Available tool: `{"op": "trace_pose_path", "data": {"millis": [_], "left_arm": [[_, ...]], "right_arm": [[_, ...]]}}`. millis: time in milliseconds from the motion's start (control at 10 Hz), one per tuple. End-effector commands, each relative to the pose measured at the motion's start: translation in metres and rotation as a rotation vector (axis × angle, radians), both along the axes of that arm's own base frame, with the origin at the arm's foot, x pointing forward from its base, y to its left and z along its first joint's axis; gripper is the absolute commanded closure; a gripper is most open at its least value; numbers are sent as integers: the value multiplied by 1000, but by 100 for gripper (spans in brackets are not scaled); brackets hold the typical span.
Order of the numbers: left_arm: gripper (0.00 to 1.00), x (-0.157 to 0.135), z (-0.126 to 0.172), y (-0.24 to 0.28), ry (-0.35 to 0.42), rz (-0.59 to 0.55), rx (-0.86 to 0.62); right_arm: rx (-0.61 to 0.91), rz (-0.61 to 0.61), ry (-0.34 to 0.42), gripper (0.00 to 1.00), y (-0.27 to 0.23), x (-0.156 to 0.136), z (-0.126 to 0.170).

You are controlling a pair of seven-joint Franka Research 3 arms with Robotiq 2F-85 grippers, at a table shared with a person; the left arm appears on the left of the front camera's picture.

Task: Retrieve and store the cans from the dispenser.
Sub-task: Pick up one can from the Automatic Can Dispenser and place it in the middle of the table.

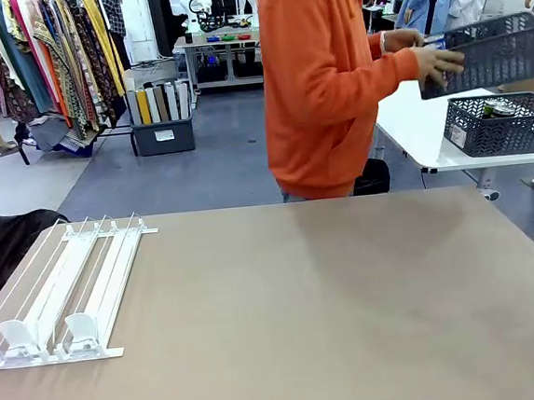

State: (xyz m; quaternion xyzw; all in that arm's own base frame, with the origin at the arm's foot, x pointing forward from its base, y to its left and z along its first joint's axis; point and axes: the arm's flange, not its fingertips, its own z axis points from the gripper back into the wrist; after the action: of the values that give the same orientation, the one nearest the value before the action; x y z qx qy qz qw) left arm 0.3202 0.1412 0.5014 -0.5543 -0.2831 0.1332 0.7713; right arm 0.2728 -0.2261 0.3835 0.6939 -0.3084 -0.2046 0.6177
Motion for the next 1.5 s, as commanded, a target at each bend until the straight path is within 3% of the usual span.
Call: {"op": "trace_pose_path", "data": {"millis": [0, 1400], "left_arm": [[0, 2, 1, 0, -25, -1, -12], [0, 2, 1, 0, -25, -1, -12]], "right_arm": [[9, 11, 8, 0, 0, -2, 5], [9, 11, 8, 0, 0, -2, 5]]}}
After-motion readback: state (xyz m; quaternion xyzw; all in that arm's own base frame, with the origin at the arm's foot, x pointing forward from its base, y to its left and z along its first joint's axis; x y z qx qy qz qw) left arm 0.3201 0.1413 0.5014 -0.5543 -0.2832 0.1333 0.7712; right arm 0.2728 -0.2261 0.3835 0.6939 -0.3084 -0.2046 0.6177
